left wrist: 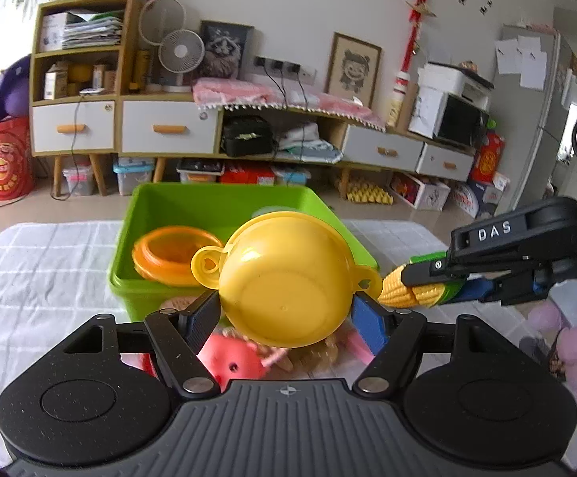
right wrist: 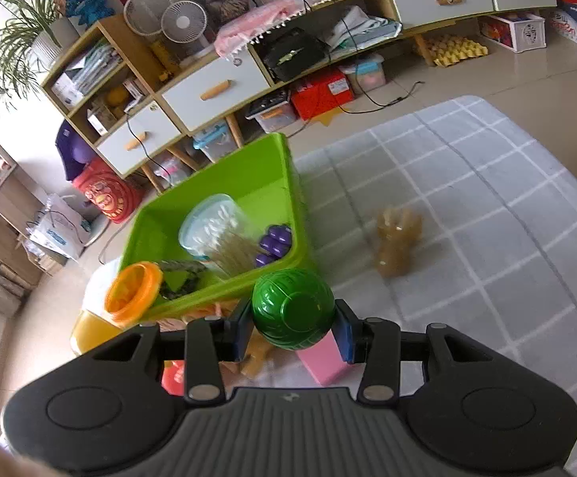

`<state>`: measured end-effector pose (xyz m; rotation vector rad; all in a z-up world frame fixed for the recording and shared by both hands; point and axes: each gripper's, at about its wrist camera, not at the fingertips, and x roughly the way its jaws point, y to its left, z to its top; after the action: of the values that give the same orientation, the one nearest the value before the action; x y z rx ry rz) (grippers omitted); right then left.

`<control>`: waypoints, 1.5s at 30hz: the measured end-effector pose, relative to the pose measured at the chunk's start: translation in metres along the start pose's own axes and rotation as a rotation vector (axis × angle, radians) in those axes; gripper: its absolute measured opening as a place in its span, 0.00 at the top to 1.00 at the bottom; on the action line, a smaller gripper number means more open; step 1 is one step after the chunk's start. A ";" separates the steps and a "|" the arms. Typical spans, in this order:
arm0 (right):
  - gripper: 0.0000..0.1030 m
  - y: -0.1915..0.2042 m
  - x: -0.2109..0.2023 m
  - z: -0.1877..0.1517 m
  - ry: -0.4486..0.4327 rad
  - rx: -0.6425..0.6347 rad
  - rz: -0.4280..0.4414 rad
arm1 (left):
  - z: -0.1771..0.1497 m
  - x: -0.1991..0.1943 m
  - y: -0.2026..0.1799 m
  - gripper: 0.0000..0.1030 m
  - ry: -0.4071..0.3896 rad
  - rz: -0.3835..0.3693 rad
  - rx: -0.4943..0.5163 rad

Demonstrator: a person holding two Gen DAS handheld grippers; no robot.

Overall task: Organize rigid objects
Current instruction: 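Carry the yellow bowl into the green bin and release while the right tool drops the corn in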

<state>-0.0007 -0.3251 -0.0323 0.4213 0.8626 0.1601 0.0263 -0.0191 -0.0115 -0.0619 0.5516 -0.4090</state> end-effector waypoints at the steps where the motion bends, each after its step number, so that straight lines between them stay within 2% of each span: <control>1: 0.81 0.002 0.001 0.002 -0.002 0.003 0.007 | 0.003 0.000 0.003 0.27 -0.005 0.006 -0.010; 8: 0.81 0.017 0.014 0.012 -0.015 0.030 0.048 | 0.013 0.012 0.026 0.27 -0.001 0.080 -0.062; 15: 0.81 0.030 0.034 0.020 -0.030 0.041 0.085 | 0.022 0.032 0.043 0.27 -0.002 0.116 -0.098; 19: 0.81 0.035 0.048 0.022 -0.024 0.032 0.084 | 0.024 0.051 0.050 0.27 0.023 0.121 -0.135; 27: 0.82 0.036 0.070 0.022 -0.014 0.007 0.072 | 0.021 0.078 0.058 0.27 0.059 0.135 -0.132; 34: 0.82 0.035 0.074 0.024 -0.032 -0.012 0.064 | 0.018 0.081 0.066 0.27 0.070 0.136 -0.158; 36: 0.82 0.035 0.074 0.024 -0.032 -0.012 0.067 | 0.018 0.078 0.066 0.24 0.076 0.131 -0.165; 39: 0.76 0.034 0.073 0.025 -0.037 -0.006 0.074 | 0.019 0.075 0.062 0.13 0.070 0.131 -0.154; 41: 0.59 0.032 0.071 0.026 -0.036 0.011 0.081 | 0.019 0.071 0.061 0.07 0.067 0.120 -0.157; 43: 0.51 0.029 0.067 0.027 -0.043 0.027 0.095 | 0.020 0.068 0.061 0.03 0.058 0.116 -0.168; 45: 0.48 0.027 0.062 0.028 -0.054 0.031 0.096 | 0.023 0.065 0.061 0.02 0.051 0.108 -0.177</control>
<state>0.0617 -0.2905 -0.0485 0.4945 0.7927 0.2228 0.1106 0.0104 -0.0340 -0.1918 0.6375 -0.2562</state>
